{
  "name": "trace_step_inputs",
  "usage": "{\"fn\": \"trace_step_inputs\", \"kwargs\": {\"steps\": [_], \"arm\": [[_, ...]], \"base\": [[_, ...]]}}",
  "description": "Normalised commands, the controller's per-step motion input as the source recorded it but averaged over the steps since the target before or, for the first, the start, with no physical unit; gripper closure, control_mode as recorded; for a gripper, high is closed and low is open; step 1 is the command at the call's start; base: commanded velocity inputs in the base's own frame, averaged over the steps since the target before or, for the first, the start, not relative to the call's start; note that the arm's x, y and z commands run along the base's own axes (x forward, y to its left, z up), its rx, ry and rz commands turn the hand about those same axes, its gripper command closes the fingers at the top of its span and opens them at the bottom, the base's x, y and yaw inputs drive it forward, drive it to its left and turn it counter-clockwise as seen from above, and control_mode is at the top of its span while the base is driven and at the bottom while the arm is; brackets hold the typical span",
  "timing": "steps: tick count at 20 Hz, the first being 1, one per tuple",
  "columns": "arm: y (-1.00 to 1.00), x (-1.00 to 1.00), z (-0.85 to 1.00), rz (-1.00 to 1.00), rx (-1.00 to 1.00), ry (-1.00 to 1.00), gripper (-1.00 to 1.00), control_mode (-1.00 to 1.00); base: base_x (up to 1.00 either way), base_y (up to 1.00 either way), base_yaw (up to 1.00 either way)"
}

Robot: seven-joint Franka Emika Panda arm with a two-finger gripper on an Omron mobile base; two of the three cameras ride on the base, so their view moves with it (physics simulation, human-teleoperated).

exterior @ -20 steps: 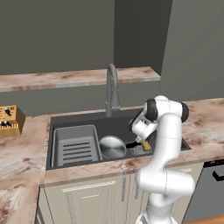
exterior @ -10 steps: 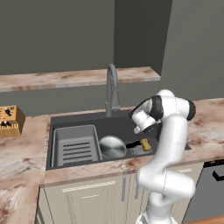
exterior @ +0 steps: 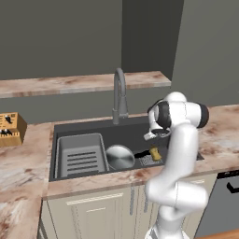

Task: Pick the pan and sponge and place them into the sink. Then turn on the water.

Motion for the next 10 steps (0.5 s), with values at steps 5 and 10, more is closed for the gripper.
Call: {"fn": "trace_step_inputs", "kwargs": {"steps": [5, 10], "arm": [[0.18, 0.00, 0.37, 0.00, 0.10, -0.06, -1.00, -1.00], [0.18, 0.00, 0.57, 0.00, 0.09, -0.06, -1.00, -1.00]], "base": [[0.00, 0.00, 0.00], [0.00, 0.00, 0.00]]}}
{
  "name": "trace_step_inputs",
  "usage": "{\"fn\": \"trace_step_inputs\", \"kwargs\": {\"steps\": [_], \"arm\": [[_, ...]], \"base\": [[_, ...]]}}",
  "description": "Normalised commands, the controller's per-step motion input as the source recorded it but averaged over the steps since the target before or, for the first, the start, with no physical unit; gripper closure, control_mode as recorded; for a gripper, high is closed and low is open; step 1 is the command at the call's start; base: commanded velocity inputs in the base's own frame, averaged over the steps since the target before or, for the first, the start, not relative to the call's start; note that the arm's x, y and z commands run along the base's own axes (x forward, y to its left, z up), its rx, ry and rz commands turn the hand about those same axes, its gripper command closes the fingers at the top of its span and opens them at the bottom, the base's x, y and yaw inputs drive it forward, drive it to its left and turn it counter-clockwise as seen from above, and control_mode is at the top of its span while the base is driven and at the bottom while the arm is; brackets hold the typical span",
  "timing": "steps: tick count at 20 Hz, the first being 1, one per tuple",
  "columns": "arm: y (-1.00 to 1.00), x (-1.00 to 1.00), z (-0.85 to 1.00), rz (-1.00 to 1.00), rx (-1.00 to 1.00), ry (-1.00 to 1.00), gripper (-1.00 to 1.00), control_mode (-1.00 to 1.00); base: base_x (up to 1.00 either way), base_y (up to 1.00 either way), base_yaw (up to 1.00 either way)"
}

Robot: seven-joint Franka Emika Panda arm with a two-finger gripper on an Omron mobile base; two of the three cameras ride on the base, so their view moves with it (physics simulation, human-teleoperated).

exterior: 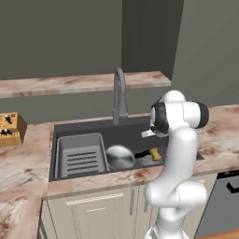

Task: Pick the pan and sponge and place them into the sink. Then turn on the water.

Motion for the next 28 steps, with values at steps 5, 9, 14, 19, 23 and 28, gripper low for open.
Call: {"fn": "trace_step_inputs", "kwargs": {"steps": [5, 9, 14, 19, 23, 28], "arm": [[0.16, 0.00, 0.60, 0.00, 0.08, -0.04, -1.00, -1.00], [0.18, 0.01, 0.56, 0.00, 0.11, 0.00, -1.00, -1.00], [0.17, 0.03, 0.39, 0.00, 0.11, 0.00, -1.00, -1.00], [0.13, 0.07, 0.21, 0.00, 0.07, 0.00, -1.00, -1.00], [0.11, 0.01, 0.24, 0.00, 0.04, 0.00, -1.00, -1.00], [0.11, 0.00, 0.29, 0.00, 0.02, 0.00, -1.00, -1.00]], "base": [[0.00, 0.00, 0.00], [0.00, 0.00, 0.00], [0.00, 0.00, 0.00], [0.00, 0.00, 0.00], [0.00, 0.00, 0.00], [0.00, 0.00, 0.00]]}}
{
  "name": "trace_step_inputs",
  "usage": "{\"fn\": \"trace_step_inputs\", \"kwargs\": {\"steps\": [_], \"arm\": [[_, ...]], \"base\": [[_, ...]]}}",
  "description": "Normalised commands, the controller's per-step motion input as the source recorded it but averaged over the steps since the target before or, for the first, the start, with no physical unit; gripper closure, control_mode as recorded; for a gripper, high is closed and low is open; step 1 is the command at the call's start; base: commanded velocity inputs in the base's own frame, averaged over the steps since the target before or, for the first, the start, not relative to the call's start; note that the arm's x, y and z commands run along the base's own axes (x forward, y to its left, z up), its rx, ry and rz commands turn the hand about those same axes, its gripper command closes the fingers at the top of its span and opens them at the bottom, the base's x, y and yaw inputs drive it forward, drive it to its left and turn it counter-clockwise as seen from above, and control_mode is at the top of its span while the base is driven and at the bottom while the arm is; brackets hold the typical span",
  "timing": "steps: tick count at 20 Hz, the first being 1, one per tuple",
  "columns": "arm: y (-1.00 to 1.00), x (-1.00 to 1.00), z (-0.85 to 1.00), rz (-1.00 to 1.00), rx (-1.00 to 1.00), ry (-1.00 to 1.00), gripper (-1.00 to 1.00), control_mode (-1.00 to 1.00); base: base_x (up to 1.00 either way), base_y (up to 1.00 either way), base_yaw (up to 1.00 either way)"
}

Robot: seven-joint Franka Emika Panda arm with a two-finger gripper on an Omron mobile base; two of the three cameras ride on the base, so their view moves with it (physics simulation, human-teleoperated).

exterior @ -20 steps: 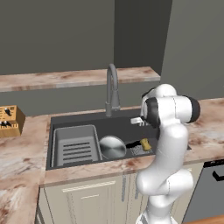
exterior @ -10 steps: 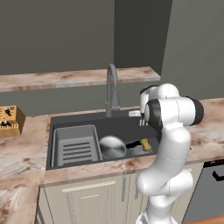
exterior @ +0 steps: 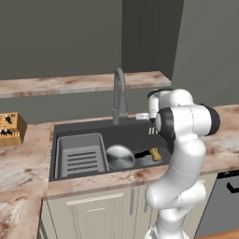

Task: Pick the pan and sponge and place them into the sink. Then turn on the water.

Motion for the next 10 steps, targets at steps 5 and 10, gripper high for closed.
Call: {"fn": "trace_step_inputs", "kwargs": {"steps": [5, 10], "arm": [[0.11, 0.08, 0.23, 0.00, 0.00, 0.00, -1.00, -1.00], [0.08, 0.04, 0.14, 0.00, 0.00, 0.00, -1.00, -1.00]], "base": [[0.00, 0.00, 0.00], [0.00, 0.00, 0.00]]}}
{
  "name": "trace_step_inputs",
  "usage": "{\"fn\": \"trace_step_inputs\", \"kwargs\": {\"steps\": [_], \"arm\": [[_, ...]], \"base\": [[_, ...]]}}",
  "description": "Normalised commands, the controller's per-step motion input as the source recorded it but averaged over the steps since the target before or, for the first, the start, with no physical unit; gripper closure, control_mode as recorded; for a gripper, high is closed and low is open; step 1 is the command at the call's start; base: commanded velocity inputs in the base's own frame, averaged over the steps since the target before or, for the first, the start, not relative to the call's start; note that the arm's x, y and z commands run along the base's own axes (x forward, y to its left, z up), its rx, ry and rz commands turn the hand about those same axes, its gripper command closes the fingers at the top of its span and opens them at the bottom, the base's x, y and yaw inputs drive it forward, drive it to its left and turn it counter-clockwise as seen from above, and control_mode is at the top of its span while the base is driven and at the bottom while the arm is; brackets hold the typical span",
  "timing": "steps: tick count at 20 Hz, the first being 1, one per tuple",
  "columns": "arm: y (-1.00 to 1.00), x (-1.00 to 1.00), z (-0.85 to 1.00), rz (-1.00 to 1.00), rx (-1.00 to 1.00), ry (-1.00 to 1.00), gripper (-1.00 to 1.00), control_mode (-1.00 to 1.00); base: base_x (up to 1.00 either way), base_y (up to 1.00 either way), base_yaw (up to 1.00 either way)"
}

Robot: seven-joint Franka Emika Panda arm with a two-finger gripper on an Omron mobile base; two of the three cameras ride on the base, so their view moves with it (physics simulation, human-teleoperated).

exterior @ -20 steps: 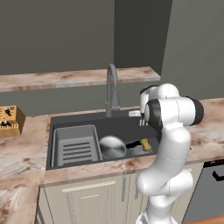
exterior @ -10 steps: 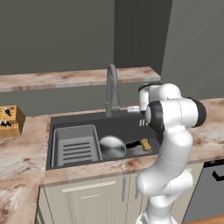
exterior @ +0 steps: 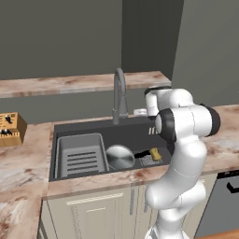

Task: Pick the pan and sponge and place them into the sink. Then turn on the water.

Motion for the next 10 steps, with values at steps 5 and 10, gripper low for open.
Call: {"fn": "trace_step_inputs", "kwargs": {"steps": [5, 10], "arm": [[0.01, 0.10, 0.03, 0.00, 0.00, 0.00, -1.00, -1.00], [0.00, 0.11, 0.00, 0.00, 0.00, 0.00, -1.00, -1.00]], "base": [[0.00, 0.00, 0.00], [0.00, 0.00, 0.00]]}}
